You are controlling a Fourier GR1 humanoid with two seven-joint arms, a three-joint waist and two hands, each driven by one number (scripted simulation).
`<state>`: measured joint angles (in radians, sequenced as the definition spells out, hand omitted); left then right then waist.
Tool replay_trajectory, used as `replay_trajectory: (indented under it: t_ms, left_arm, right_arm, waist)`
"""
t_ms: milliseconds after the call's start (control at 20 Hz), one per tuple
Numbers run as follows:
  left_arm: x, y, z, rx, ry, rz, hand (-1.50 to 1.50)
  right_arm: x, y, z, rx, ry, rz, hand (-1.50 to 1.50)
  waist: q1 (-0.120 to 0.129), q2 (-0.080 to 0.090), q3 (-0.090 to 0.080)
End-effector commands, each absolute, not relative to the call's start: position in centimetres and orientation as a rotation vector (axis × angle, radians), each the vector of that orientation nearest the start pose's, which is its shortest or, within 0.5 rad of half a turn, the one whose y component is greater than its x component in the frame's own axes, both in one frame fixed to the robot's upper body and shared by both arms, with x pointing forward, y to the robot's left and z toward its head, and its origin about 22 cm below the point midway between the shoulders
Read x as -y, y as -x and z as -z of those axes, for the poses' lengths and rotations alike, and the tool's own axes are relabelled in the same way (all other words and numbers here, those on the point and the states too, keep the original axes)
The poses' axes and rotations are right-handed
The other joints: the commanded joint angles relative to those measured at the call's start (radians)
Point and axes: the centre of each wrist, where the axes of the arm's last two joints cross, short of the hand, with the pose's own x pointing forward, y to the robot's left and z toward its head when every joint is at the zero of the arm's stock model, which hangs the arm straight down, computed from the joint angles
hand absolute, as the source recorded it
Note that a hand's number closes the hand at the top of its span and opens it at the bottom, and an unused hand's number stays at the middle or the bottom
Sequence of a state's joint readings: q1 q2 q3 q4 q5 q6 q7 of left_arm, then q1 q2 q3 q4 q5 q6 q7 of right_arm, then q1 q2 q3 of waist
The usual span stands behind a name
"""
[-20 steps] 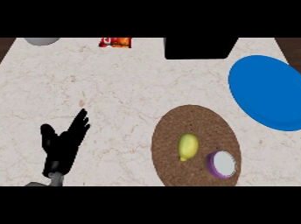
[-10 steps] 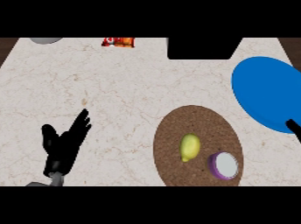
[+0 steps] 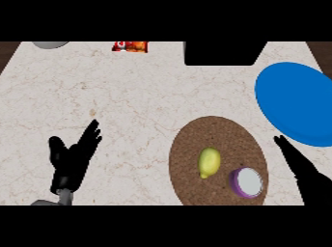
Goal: Pick the can from the placemat and place it in the plate
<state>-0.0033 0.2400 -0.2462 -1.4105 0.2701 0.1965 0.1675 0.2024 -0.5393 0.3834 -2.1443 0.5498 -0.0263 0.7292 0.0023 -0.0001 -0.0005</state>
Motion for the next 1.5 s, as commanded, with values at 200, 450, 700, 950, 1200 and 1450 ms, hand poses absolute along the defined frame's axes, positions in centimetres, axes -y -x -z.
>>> replay_trajectory:
  t_ms: [200, 450, 700, 950, 1200, 1450]
  left_arm:
    - [-24.5, -22.1, 3.2, 1.175, -0.007, 0.013, 0.00]
    - [-23.5, -24.3, 3.4, 1.189, -0.012, 0.009, 0.00]
    - [-24.0, -23.3, 4.6, 1.202, -0.011, -0.014, 0.00]
    - [-22.6, -22.7, 3.5, 1.188, -0.003, 0.007, 0.00]
    - [-24.1, -22.6, 5.4, 1.191, -0.013, 0.010, 0.00]
    - [-24.7, -23.5, 3.2, 1.193, -0.021, -0.016, 0.00]
  right_arm:
    - [22.5, -16.9, -8.5, 1.134, 0.668, -0.745, -1.50]
    - [19.3, -17.2, -5.9, 1.095, 0.748, -0.789, -1.50]
    - [19.3, -16.5, -5.7, 1.023, 0.798, -0.800, -1.50]
    - [20.8, -18.7, -2.6, 1.023, 0.777, -0.801, -1.50]
    - [19.1, -19.9, -2.2, 0.983, 0.768, -0.843, -1.50]
    - [18.9, -20.8, -1.9, 0.961, 0.730, -0.976, 1.50]
  waist:
    - [-0.002, -0.001, 0.001]
    - [-0.004, 0.000, 0.000]
    - [-0.005, -0.001, 0.000]
    - [-0.002, 0.000, 0.001]
    - [-0.001, 0.000, 0.000]
    - [0.001, 0.000, 0.000]
